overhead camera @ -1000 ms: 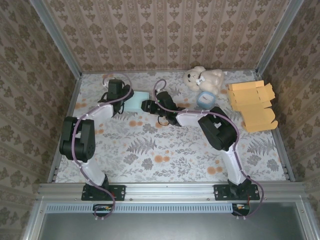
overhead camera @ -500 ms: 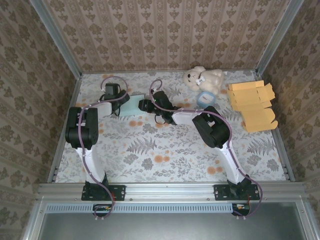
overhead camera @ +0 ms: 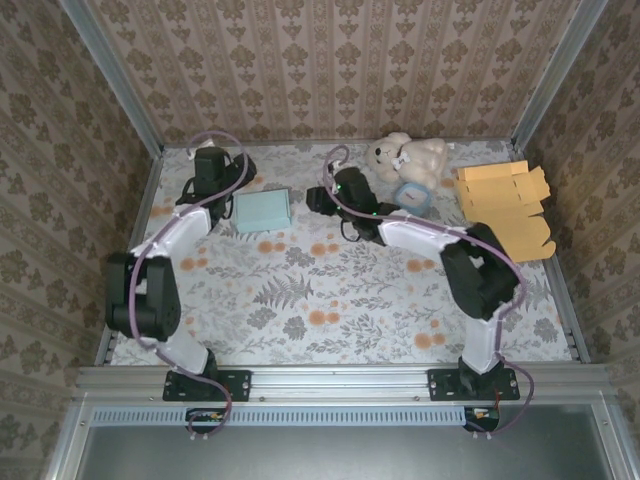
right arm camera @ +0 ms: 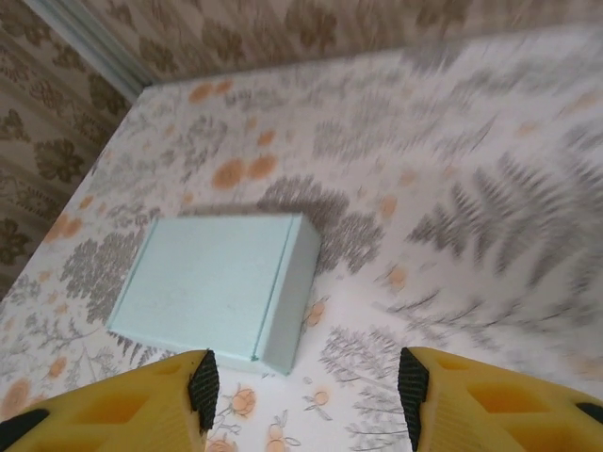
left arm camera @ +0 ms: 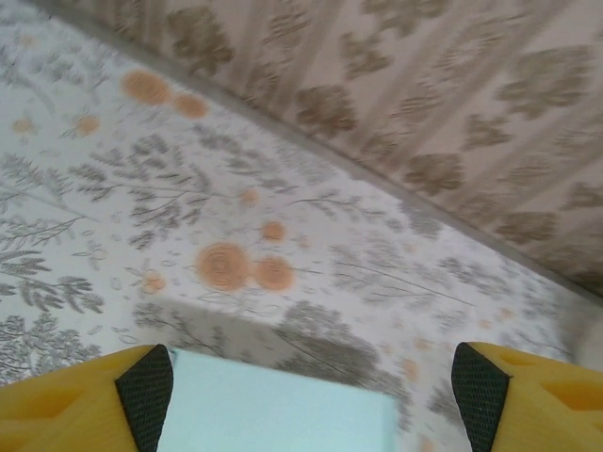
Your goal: Fold the paper box
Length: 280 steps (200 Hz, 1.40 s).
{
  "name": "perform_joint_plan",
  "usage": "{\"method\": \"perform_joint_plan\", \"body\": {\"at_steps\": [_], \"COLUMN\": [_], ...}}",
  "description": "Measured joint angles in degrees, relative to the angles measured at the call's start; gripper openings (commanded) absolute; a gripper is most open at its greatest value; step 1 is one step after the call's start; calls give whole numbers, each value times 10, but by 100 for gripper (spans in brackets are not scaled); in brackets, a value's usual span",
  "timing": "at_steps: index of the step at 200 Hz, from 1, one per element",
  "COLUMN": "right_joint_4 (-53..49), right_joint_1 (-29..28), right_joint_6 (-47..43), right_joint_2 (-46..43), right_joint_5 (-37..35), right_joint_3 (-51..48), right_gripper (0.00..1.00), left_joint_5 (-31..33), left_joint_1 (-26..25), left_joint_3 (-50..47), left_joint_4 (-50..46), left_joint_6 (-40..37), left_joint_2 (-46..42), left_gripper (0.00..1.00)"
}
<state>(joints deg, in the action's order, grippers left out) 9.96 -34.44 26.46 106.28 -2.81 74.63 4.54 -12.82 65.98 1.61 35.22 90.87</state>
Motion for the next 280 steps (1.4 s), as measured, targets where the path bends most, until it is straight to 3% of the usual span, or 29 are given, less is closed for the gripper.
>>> {"method": "perform_joint_plan", "body": {"at_steps": [34,55,73,107,132,163,204,280], "right_joint_4": [-112,-174,-208,-238,-266,-298,-305,-296], "right_joint_1": [26,69,117,214,279,352,422,424], "right_joint_6": [-97,-171,-228,-298,-355,-400,-419,-428], "right_joint_2": [-141,-204,-234,-220,-147,-34,20,47], "right_joint_5": [-77,-127,-162,-176,-166,-128,-81,3], "right_joint_3": [-17,-17,-19,-23,-7,24,44,61], "right_gripper": [56,57,61,64,63,60,56,48], "left_joint_5": [22,38,54,80,89,108,134,150], "left_joint_1": [-121,-228,-290,-379,-434,-473,-497,-499], "left_joint_3": [-51,-139,-228,-331,-349,-365,-410,-412], "left_joint_4": [-58,-75,-71,-61,-37,11,76,111], "left_joint_6": [-12,-12,-4,1,-14,-42,-68,-86], "left_joint_2": [-121,-209,-267,-300,-300,-300,-279,-226], "left_gripper": [82,82,82,83,83,84,84,85]}}
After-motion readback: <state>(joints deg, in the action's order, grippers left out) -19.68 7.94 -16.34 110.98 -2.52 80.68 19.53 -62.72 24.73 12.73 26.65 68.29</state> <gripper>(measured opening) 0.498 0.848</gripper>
